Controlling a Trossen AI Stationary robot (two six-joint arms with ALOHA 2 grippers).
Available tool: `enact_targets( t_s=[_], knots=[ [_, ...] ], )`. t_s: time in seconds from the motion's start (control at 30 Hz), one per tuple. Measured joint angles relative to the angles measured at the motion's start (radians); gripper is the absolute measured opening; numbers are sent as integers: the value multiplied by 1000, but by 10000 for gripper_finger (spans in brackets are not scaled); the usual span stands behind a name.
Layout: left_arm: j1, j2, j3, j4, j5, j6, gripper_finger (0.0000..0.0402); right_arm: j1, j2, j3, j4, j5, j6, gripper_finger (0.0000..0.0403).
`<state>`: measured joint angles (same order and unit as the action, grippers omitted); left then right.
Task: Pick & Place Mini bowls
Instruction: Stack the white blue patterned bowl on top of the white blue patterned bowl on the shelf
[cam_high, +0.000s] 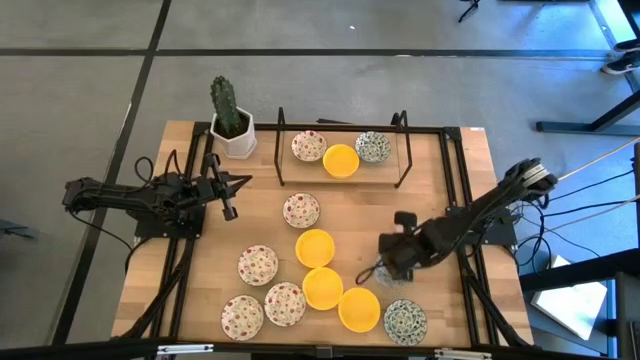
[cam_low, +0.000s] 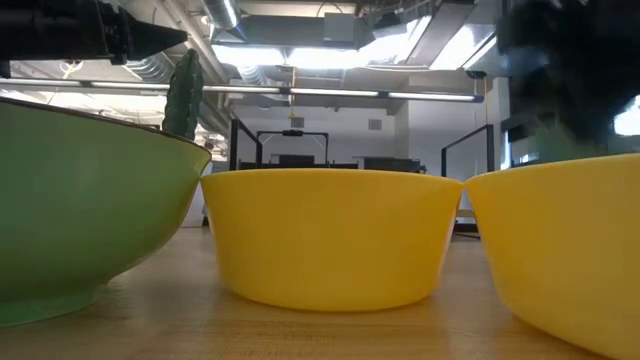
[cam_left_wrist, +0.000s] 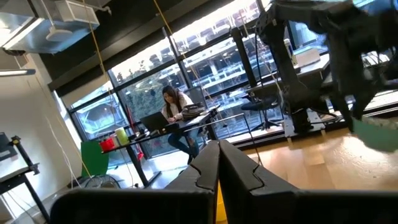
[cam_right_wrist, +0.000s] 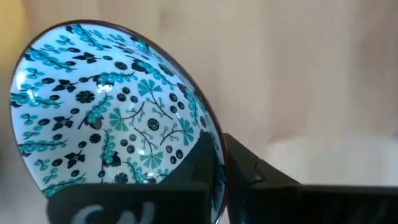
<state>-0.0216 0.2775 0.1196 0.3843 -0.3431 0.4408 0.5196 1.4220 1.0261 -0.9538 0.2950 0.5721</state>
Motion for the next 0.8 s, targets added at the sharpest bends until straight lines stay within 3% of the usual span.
enact_targets(
  t_s=[0.13,0.27,0.5,0.8],
  knots=[
    [0,0,0,0,-1,0,2,-15,-69,88,-80,75,-9,14],
    [0,0,0,0,-5,0,4,-28,-173,182,-62,227,-57,14],
    [0,0,0,0,-5,0,6,-124,-360,273,-61,381,-165,14],
    [0,0,0,9,-4,20,5,-346,-515,279,-49,389,-293,14]
  ],
)
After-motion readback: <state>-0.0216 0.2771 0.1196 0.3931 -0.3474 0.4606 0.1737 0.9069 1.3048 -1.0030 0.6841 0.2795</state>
